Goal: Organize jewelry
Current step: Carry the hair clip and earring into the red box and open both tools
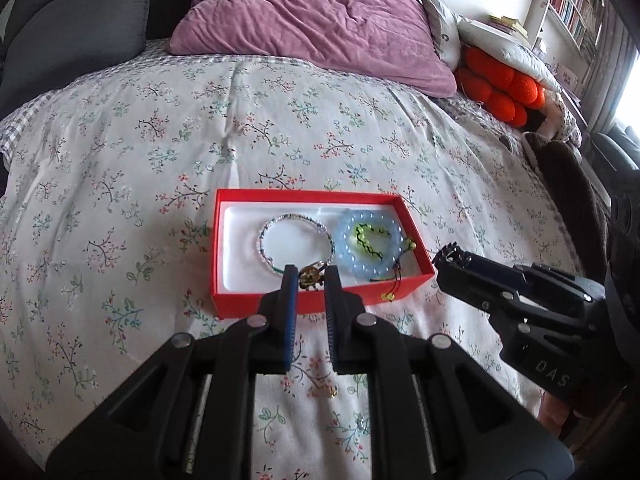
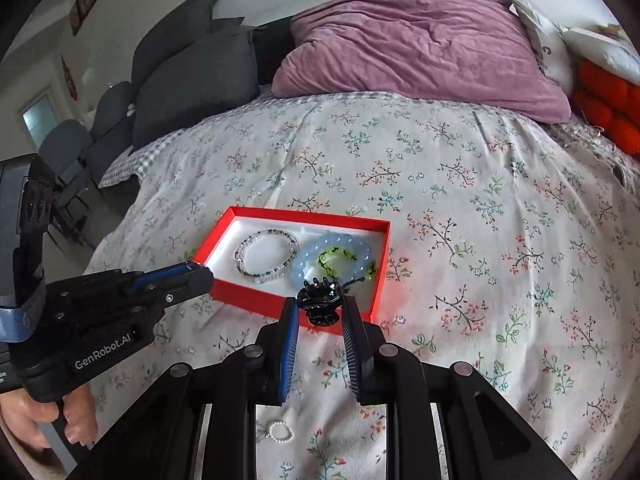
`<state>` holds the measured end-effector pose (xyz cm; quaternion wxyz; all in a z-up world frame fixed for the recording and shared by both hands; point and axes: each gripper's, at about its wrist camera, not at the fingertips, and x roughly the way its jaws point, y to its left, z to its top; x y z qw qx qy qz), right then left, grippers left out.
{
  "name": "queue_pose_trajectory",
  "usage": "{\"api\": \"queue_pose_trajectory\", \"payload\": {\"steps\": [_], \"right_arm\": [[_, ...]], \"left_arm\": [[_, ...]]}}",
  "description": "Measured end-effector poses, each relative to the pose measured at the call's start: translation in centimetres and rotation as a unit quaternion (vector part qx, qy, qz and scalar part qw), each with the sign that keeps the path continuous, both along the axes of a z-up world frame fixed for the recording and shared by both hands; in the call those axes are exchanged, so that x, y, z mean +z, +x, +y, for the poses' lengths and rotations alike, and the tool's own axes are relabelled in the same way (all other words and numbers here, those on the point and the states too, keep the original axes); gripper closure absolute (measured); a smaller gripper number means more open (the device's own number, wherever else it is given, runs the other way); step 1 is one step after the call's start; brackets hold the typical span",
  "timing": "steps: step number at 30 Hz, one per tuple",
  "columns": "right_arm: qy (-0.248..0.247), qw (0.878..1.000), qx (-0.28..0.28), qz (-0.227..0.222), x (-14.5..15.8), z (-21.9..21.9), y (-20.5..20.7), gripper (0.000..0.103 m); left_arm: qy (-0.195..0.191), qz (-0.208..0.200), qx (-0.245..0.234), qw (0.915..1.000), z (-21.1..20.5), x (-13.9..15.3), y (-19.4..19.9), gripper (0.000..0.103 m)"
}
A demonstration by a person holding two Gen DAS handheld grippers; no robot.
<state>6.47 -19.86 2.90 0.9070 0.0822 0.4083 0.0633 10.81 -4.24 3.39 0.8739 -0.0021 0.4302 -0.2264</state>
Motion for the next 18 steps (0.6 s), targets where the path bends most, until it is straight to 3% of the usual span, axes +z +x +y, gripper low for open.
{"api": "queue_pose_trajectory", "payload": {"steps": [18], "right_arm": [[0.011,1.0,-0.009,0.024,-1.8,1.0,4.4,0.081]], "left_arm": [[0.027,0.017,0.031,0.999,-0.7,-2.7,3.3,0.089]]}}
